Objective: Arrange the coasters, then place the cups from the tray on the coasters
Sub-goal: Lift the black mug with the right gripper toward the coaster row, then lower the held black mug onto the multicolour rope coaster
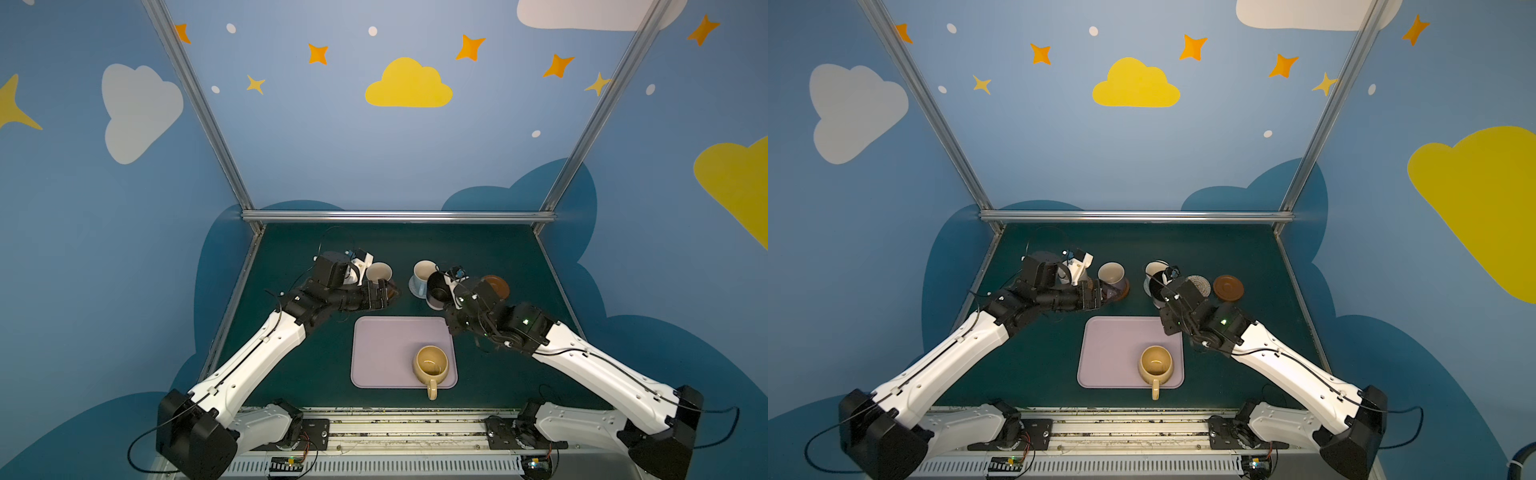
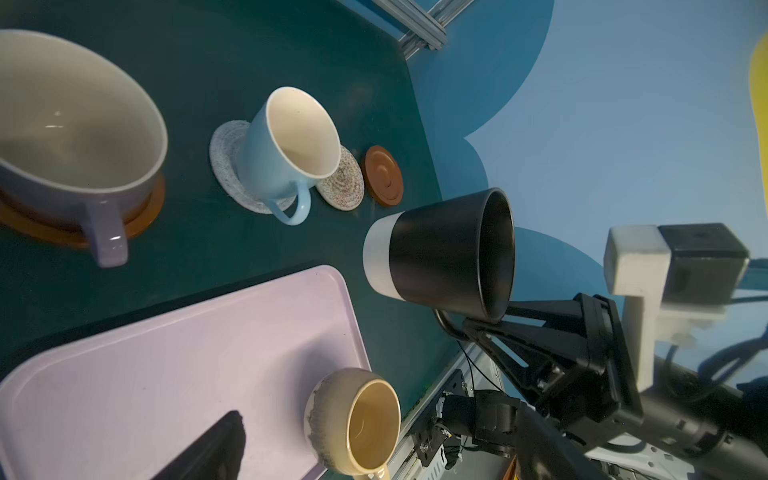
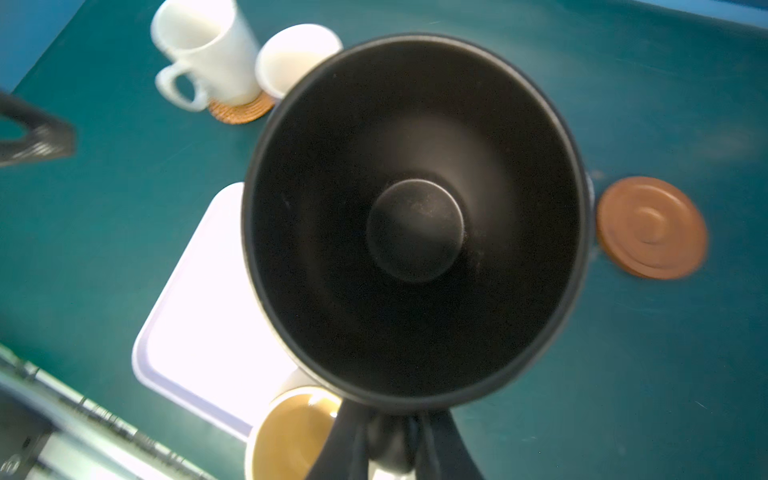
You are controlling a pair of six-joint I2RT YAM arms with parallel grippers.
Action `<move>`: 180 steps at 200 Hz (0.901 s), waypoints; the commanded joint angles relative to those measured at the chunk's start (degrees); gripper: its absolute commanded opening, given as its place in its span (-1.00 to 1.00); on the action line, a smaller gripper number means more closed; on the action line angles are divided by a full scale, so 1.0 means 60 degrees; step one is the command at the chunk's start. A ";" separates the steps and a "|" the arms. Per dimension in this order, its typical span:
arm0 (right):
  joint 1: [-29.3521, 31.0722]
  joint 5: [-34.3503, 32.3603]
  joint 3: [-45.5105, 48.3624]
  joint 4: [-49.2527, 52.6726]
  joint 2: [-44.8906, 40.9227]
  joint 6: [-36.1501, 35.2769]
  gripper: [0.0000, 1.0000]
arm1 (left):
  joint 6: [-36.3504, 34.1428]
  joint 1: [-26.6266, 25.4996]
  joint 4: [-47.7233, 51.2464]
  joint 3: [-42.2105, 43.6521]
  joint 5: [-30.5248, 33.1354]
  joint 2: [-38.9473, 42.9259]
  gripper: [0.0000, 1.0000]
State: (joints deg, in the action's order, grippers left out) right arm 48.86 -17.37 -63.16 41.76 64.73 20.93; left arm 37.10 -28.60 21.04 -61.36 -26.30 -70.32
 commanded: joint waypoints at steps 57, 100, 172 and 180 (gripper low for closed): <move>-0.2758 0.1200 -0.0281 -0.0425 -0.0233 -0.0951 -1.00 | -0.0460 -0.0371 -0.0403 -0.1793 0.0223 -0.1726 0.99; -0.4261 0.1911 0.0001 -0.1143 0.0342 -0.1133 -1.00 | -0.0755 -0.0534 -0.0255 -0.2830 0.0222 -0.2858 0.99; -0.4804 0.2105 -0.0251 -0.2386 0.2586 -0.1377 -1.00 | -0.1106 -0.0637 -0.0069 -0.3951 0.0107 -0.4376 0.99; -0.4804 0.1994 -0.0318 -0.2556 0.2893 -0.1347 -1.00 | -0.1119 -0.0666 -0.0022 -0.4065 0.0109 -0.4537 0.99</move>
State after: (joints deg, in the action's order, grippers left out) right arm 20.21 -5.13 -62.89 35.05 79.13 13.67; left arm 32.12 -32.18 19.77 -83.31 -25.26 -95.31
